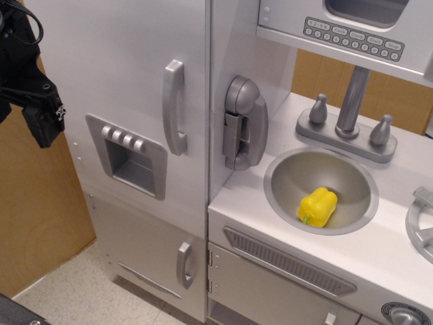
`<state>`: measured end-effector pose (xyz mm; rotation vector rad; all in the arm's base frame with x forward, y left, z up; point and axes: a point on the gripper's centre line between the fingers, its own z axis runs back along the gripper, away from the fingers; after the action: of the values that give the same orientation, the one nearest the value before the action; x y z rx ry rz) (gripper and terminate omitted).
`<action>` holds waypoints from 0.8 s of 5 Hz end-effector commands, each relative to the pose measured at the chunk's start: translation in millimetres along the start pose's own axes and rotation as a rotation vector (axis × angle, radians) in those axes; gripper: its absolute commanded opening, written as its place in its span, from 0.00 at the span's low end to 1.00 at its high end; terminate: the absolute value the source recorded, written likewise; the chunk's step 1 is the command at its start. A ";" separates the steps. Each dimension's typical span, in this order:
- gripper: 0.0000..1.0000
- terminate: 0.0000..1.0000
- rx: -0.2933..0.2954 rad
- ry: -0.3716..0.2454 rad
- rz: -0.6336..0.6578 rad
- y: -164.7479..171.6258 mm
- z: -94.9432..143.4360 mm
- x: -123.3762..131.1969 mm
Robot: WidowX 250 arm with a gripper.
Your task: Open fridge
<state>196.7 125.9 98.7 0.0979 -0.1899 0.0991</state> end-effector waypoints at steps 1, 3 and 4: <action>1.00 0.00 0.000 0.000 0.000 0.0 0.0 0.0; 1.00 0.00 -0.055 -0.079 -0.040 -39.1 -8.4 40.1; 1.00 0.00 -0.092 -0.099 -0.083 -58.3 -13.7 51.5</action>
<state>248.2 70.9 77.7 0.0022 -0.2442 0.0071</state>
